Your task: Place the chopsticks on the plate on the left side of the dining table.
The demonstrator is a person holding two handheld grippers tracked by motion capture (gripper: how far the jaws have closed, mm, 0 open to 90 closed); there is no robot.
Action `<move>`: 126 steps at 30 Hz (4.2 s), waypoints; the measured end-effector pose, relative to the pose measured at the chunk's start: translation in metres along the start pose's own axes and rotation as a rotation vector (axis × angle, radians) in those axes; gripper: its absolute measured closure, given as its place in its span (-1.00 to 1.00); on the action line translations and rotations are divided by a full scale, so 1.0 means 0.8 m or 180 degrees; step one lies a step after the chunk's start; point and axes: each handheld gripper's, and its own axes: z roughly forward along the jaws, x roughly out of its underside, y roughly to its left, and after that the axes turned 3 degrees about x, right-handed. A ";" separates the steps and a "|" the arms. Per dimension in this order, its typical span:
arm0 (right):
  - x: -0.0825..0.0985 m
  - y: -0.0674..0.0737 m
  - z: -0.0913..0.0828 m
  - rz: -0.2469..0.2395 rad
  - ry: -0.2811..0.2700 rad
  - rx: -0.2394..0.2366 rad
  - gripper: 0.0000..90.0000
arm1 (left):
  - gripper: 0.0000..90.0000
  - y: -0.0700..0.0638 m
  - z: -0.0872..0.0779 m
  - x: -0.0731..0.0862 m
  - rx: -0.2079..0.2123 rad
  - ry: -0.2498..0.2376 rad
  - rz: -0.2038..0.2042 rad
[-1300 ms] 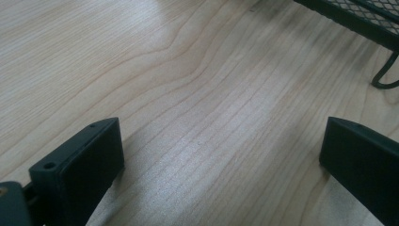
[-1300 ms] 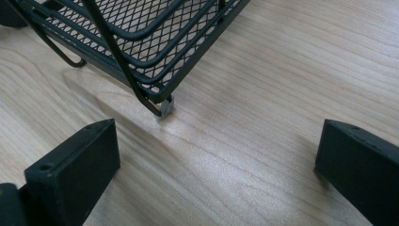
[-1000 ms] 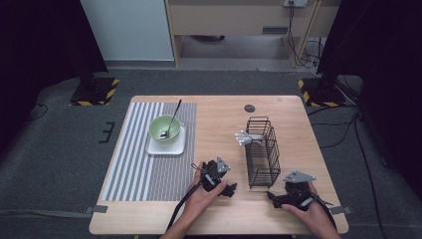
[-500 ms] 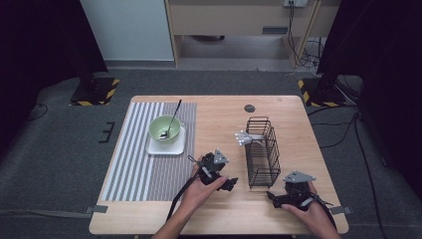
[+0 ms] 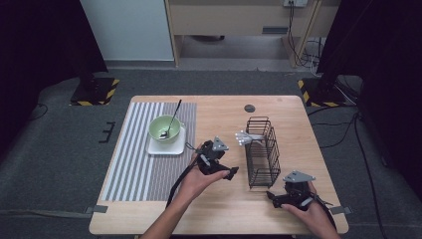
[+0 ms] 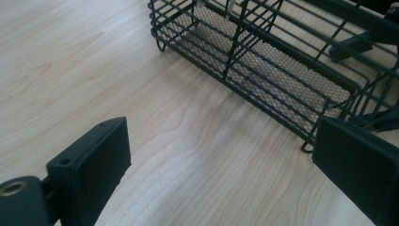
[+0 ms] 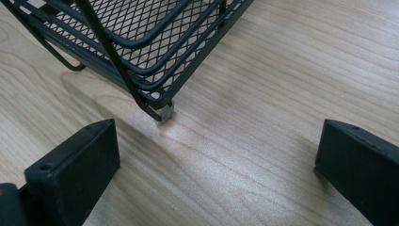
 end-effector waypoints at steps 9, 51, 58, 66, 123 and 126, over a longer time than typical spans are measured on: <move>0.000 0.000 0.000 0.0009 0.0001 0.0005 -0.99 | -0.90 0.001 -0.008 -0.017 -0.0002 -0.0007 -0.0008; 0.000 0.001 0.000 0.0007 -0.0003 0.0011 -0.99 | -0.59 -0.007 -0.058 -0.088 0.0121 -0.0290 -0.0006; 0.000 0.001 0.000 0.0008 -0.0002 0.0010 -0.99 | -0.52 -0.008 -0.061 -0.101 0.0142 -0.0373 -0.0070; 0.000 0.001 0.000 0.0008 -0.0002 0.0009 -0.99 | -0.43 -0.015 -0.063 -0.119 0.0122 -0.0391 -0.0030; 0.000 0.000 0.000 0.0002 0.0001 -0.0009 -0.99 | 0.83 0.008 -0.083 -0.156 0.0109 -0.0726 -0.0069; 0.000 0.000 0.000 0.0002 0.0000 -0.0009 -0.99 | 0.83 0.014 -0.092 -0.157 0.0103 -0.0774 -0.0092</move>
